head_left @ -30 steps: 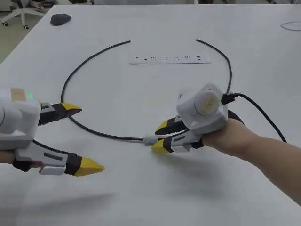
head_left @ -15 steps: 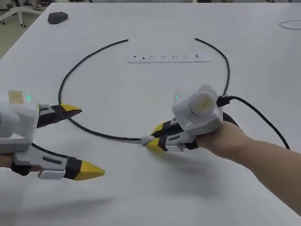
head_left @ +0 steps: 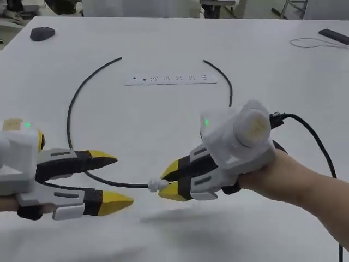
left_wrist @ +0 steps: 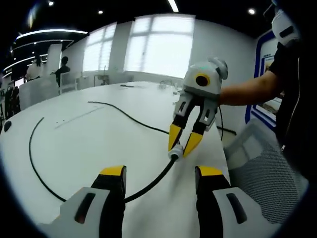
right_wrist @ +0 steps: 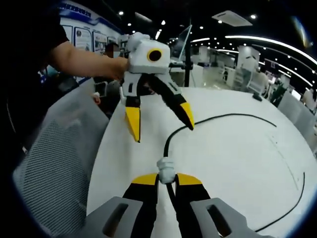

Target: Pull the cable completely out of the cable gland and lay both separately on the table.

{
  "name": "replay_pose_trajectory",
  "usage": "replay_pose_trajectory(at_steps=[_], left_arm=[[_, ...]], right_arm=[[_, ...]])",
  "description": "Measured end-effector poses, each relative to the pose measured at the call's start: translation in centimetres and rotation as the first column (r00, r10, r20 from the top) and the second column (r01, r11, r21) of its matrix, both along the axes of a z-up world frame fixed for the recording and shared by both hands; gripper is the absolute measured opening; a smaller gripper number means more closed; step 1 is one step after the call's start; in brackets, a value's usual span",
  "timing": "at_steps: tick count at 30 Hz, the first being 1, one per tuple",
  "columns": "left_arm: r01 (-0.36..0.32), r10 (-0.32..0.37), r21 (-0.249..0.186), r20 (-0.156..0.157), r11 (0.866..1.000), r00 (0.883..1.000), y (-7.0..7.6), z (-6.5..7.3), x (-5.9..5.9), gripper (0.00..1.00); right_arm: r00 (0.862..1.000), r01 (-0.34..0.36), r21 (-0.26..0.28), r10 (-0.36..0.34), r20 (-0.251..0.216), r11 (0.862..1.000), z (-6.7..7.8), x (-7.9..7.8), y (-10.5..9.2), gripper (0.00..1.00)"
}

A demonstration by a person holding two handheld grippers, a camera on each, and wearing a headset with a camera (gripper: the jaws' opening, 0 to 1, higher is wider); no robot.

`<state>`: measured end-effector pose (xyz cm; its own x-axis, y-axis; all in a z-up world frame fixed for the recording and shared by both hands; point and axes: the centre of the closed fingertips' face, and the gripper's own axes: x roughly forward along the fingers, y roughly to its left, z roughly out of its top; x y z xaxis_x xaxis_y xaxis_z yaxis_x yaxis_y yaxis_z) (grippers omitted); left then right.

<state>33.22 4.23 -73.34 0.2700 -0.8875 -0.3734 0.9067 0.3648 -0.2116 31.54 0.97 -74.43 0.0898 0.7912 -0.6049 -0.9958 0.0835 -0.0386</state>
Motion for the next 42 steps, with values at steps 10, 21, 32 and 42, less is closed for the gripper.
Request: replay_pose_trajectory(at_steps=[10, 21, 32, 42], left_arm=[[0.048, -0.052, -0.072, -0.061, 0.996, 0.997, -2.8, 1.1, -1.3, 0.42], [0.086, -0.11, -0.187, -0.126, 0.979, 0.986, -4.9, 2.5, -3.3, 0.35], [0.104, -0.144, -0.198, -0.203, 0.975, 0.969, -5.1, 2.3, -4.3, 0.26], [0.104, -0.136, -0.182, -0.174, 0.978, 0.975, -4.7, 2.2, -3.7, 0.17]], right_arm=[[0.997, -0.006, -0.027, 0.008, 0.077, 1.0, 0.8, -1.3, -0.7, 0.07], [0.992, -0.012, -0.006, 0.013, 0.124, 1.0, 1.8, -2.1, -0.7, 0.07], [0.991, -0.029, -0.001, 0.029, 0.128, 1.0, 1.8, -2.5, -0.8, 0.07], [0.99, -0.038, 0.004, 0.037, 0.135, 0.999, 2.1, -2.7, -0.5, 0.07]])
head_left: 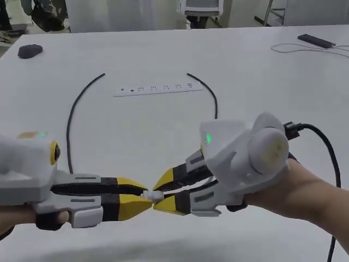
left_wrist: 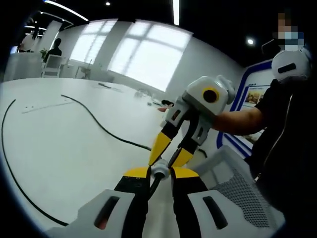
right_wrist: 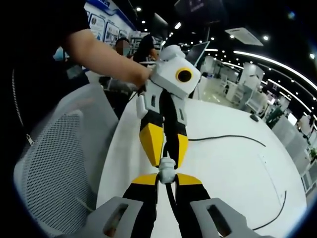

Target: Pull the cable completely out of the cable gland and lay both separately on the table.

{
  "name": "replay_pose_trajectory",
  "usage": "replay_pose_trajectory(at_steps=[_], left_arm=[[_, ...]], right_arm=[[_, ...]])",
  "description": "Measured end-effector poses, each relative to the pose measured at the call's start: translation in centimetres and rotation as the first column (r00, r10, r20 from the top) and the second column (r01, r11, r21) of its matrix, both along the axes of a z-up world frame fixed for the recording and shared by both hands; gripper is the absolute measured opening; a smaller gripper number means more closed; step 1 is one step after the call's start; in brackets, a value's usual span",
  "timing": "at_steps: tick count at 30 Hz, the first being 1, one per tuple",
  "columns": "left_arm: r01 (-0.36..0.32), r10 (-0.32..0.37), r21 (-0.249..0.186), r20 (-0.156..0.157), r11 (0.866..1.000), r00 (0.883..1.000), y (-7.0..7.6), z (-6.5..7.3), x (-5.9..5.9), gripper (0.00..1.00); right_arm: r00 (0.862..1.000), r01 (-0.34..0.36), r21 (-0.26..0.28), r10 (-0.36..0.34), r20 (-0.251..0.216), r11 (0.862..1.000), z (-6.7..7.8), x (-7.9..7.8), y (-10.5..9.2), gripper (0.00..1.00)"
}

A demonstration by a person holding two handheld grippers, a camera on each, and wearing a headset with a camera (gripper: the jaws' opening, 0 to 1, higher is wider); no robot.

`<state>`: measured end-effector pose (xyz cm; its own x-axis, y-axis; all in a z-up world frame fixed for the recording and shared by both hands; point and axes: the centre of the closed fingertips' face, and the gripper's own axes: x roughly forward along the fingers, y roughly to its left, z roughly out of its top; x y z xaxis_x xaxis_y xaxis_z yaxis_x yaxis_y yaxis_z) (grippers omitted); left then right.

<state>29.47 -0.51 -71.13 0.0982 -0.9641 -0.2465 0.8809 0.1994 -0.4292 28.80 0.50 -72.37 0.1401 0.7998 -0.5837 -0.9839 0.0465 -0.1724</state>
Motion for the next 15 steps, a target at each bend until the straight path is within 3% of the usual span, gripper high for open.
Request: replay_pose_trajectory(at_steps=[8, 11, 15], left_arm=[[0.016, -0.016, 0.006, 0.028, 1.0, 0.999, 0.02, 0.04, 0.02, 0.16], [0.026, -0.027, 0.01, 0.063, 1.0, 0.998, -0.21, -0.02, -0.13, 0.16], [0.024, -0.025, 0.008, 0.068, 1.0, 0.997, -0.45, -0.11, -0.05, 0.15]], right_arm=[[1.0, 0.002, -0.003, -0.002, 0.008, 1.0, 0.06, 0.06, 0.05, 0.07], [1.0, 0.005, -0.005, -0.005, 0.012, 1.0, 0.08, 0.08, -0.06, 0.07], [1.0, 0.009, -0.011, -0.009, 0.015, 1.0, 0.1, 0.13, -0.2, 0.07]])
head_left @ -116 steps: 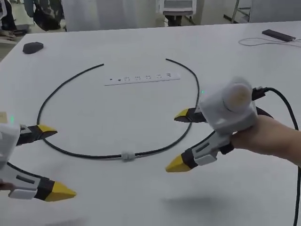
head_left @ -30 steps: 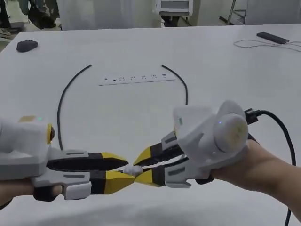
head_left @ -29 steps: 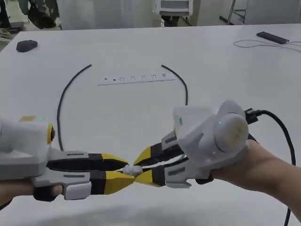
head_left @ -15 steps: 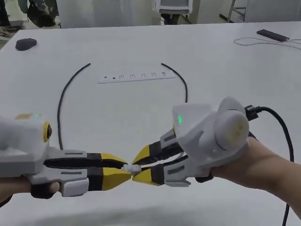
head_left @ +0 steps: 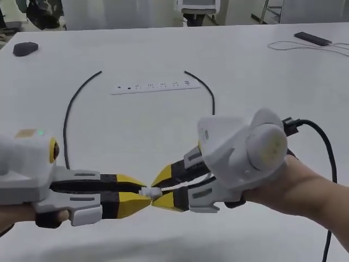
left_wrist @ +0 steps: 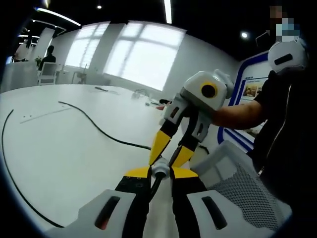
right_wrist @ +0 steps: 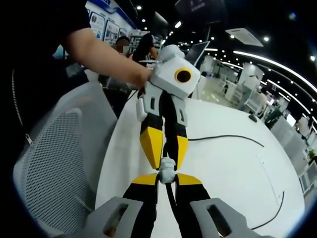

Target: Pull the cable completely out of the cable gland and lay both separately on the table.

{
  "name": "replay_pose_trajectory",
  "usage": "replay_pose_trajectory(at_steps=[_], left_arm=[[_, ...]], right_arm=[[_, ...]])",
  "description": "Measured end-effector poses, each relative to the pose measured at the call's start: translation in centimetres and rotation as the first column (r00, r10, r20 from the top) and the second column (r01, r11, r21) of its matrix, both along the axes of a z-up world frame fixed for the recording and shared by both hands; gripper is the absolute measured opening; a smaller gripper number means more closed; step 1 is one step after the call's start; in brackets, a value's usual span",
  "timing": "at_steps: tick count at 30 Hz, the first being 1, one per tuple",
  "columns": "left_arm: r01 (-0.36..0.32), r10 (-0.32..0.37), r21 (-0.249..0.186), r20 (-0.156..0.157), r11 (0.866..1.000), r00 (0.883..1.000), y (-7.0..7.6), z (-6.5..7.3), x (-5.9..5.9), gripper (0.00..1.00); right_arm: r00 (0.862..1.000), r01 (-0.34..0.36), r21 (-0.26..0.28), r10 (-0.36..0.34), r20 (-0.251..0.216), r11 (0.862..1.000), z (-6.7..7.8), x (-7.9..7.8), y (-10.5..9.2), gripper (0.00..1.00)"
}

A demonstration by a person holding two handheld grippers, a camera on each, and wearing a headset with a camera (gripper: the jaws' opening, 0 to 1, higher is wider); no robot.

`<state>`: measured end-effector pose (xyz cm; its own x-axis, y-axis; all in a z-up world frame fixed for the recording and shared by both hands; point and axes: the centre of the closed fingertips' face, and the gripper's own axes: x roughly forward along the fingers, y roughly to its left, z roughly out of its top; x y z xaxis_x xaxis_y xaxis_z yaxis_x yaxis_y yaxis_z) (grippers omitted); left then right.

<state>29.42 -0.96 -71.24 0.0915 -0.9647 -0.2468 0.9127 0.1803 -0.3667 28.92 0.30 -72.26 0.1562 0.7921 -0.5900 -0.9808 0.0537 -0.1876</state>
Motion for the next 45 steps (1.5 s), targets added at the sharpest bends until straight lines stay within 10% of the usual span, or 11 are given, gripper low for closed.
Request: replay_pose_trajectory(at_steps=[17, 27, 33, 37, 43, 45], left_arm=[[0.01, -0.009, -0.028, 0.044, 1.0, 0.999, 0.2, 0.8, -0.2, 0.15], [0.081, -0.089, 0.044, 0.215, 0.996, 0.973, 0.1, 1.2, -0.7, 0.14], [0.088, -0.097, 0.05, 0.234, 0.995, 0.967, 0.2, 1.4, -0.7, 0.14], [0.083, -0.091, 0.044, 0.224, 0.996, 0.97, 0.3, 1.4, -0.7, 0.14], [0.005, -0.004, -0.013, 0.057, 1.0, 0.998, 0.5, 1.5, -0.1, 0.14], [-0.002, 0.002, -0.017, 0.044, 1.0, 0.999, 0.5, 1.5, 0.2, 0.14]], right_arm=[[1.0, 0.0, 0.028, 0.0, 0.002, 1.0, 0.7, -0.1, 0.1, 0.08], [0.977, 0.02, 0.043, -0.011, -0.215, 0.999, 0.8, -0.4, -0.1, 0.08], [0.964, 0.03, 0.061, -0.012, -0.265, 0.998, 1.1, -0.5, 0.0, 0.08], [0.978, 0.016, 0.064, -0.002, -0.209, 0.998, 1.2, -0.6, 0.1, 0.07], [0.999, -0.017, 0.03, 0.017, -0.027, 0.999, 1.5, -0.1, 0.1, 0.06], [0.999, -0.03, 0.027, 0.03, 0.017, 0.999, 1.6, 0.0, 0.1, 0.06]])
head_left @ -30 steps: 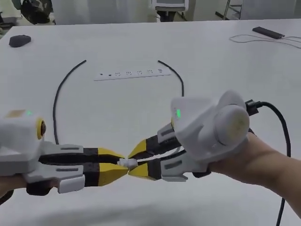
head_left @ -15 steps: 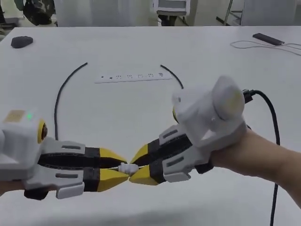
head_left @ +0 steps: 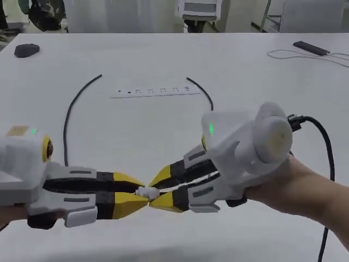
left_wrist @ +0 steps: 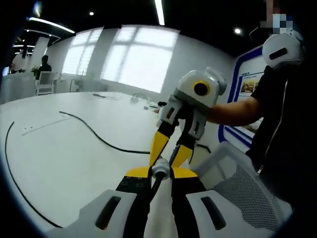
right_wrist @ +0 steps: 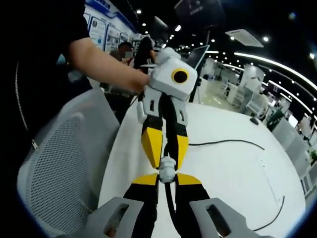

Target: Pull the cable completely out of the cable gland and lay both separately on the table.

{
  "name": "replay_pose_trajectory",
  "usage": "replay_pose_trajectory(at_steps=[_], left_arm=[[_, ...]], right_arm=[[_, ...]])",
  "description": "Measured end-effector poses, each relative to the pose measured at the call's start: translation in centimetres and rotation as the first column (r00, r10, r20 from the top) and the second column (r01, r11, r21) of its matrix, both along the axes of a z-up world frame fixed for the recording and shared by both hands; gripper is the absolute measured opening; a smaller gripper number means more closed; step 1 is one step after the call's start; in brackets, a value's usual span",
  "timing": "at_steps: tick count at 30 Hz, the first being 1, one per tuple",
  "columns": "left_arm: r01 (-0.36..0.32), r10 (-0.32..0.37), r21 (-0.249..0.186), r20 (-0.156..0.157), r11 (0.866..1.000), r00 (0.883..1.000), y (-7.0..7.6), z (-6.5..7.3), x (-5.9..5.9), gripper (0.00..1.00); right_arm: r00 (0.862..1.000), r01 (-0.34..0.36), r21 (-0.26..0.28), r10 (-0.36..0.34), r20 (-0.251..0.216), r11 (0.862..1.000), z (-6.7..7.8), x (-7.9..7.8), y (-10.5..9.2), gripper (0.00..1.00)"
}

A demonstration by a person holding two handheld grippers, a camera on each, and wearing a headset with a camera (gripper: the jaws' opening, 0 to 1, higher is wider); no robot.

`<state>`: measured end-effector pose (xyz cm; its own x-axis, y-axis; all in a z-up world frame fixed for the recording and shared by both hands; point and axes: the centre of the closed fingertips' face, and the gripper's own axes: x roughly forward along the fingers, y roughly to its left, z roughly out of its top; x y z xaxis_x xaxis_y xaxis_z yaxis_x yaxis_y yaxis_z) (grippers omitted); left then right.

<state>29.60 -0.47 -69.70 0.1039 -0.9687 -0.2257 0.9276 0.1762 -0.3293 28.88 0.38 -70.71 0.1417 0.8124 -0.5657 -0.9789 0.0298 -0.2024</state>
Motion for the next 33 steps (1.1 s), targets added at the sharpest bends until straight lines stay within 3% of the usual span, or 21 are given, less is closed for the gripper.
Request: replay_pose_trajectory(at_steps=[3, 5, 7, 8, 9, 10, 11, 14, 16, 17, 18, 20, 22, 23, 24, 25, 26, 29, 33], left_arm=[[-0.006, 0.006, -0.002, -0.031, 1.0, 1.0, -0.1, -0.1, 0.0, 0.14], [-0.028, 0.026, -0.008, -0.128, 1.0, 0.991, 0.0, -0.2, 0.0, 0.14], [-0.046, 0.042, -0.022, -0.178, 0.999, 0.983, 0.1, -0.2, 0.1, 0.14], [-0.042, 0.038, -0.023, -0.159, 0.999, 0.987, 0.2, -0.2, 0.2, 0.14], [-0.038, 0.035, -0.03, -0.114, 0.999, 0.993, 0.1, -0.1, 0.1, 0.14], [-0.033, 0.03, -0.031, -0.093, 0.999, 0.995, 0.1, 0.0, -0.1, 0.14], [-0.026, 0.023, -0.028, -0.072, 0.999, 0.997, 0.0, -0.1, -0.3, 0.14], [-0.016, 0.016, -0.02, 0.032, 1.0, 0.999, 0.1, 0.1, -0.1, 0.14], [-0.007, 0.008, -0.032, 0.05, 0.999, 0.999, 0.3, 0.4, -0.3, 0.14], [0.002, 0.0, -0.035, 0.067, 0.999, 0.998, 0.3, 0.6, -0.3, 0.14], [-0.001, 0.005, -0.043, 0.091, 0.999, 0.996, 0.3, 0.8, -0.2, 0.15], [0.003, 0.001, -0.035, 0.1, 0.999, 0.995, 0.3, 0.8, -0.3, 0.14], [0.006, -0.002, -0.032, 0.124, 0.999, 0.992, 0.3, 0.8, -0.2, 0.14], [0.008, -0.004, -0.031, 0.133, 0.999, 0.991, 0.3, 0.8, -0.3, 0.14], [0.013, -0.007, -0.037, 0.139, 0.999, 0.99, 0.3, 0.9, -0.3, 0.14], [0.019, -0.013, -0.031, 0.163, 0.999, 0.987, 0.3, 0.9, -0.4, 0.14], [0.02, -0.014, -0.037, 0.162, 0.999, 0.987, 0.2, 1.0, -0.4, 0.14], [0.028, -0.019, -0.047, 0.184, 0.999, 0.983, 0.2, 1.2, -0.4, 0.14], [0.034, -0.024, -0.051, 0.18, 0.998, 0.983, 0.3, 1.2, -0.5, 0.14]], right_arm=[[0.999, -0.02, -0.018, 0.02, 0.045, 1.0, -0.1, -0.1, 0.0, 0.06], [0.998, -0.029, -0.023, 0.03, 0.064, 0.999, -0.1, 0.0, 0.1, 0.06], [0.996, -0.037, -0.024, 0.038, 0.083, 0.999, 0.0, 0.1, 0.1, 0.06], [0.997, -0.034, -0.019, 0.035, 0.074, 0.999, 0.0, 0.1, 0.1, 0.07], [0.998, -0.029, -0.014, 0.03, 0.061, 0.999, 0.1, 0.2, 0.1, 0.07], [1.0, -0.019, -0.007, 0.019, 0.022, 1.0, 0.0, 0.0, 0.1, 0.07], [0.998, 0.016, -0.002, -0.016, -0.056, 1.0, 0.0, -0.1, 0.0, 0.07], [0.992, 0.041, 0.024, -0.038, -0.118, 0.999, 0.2, 0.2, -0.1, 0.09], [0.978, 0.076, 0.051, -0.064, -0.199, 0.996, 0.3, 0.3, -0.1, 0.16], [0.963, 0.086, 0.062, -0.068, -0.259, 0.994, 0.4, 0.0, -0.2, 0.18], [0.955, 0.099, 0.073, -0.074, -0.287, 0.992, 0.5, 0.0, -0.2, 0.18], [0.94, 0.116, 0.094, -0.079, -0.332, 0.989, 0.6, 0.1, -0.3, 0.17], [0.914, 0.142, 0.124, -0.082, -0.398, 0.982, 1.0, 0.0, -0.1, 0.16], [0.907, 0.149, 0.132, -0.082, -0.413, 0.98, 1.1, 0.0, 0.0, 0.17], [0.871, 0.182, 0.139, -0.094, -0.482, 0.973, 1.2, 0.0, 0.1, 0.18], [0.87, 0.184, 0.148, -0.091, -0.485, 0.972, 1.3, 0.1, 0.1, 0.18], [0.876, 0.18, 0.153, -0.087, -0.474, 0.972, 1.4, 0.2, 0.0, 0.17], [0.872, 0.174, 0.146, -0.084, -0.483, 0.974, 1.4, -0.1, 0.1, 0.1], [0.867, 0.171, 0.146, -0.079, -0.492, 0.974, 1.4, -0.4, 0.4, 0.09]])
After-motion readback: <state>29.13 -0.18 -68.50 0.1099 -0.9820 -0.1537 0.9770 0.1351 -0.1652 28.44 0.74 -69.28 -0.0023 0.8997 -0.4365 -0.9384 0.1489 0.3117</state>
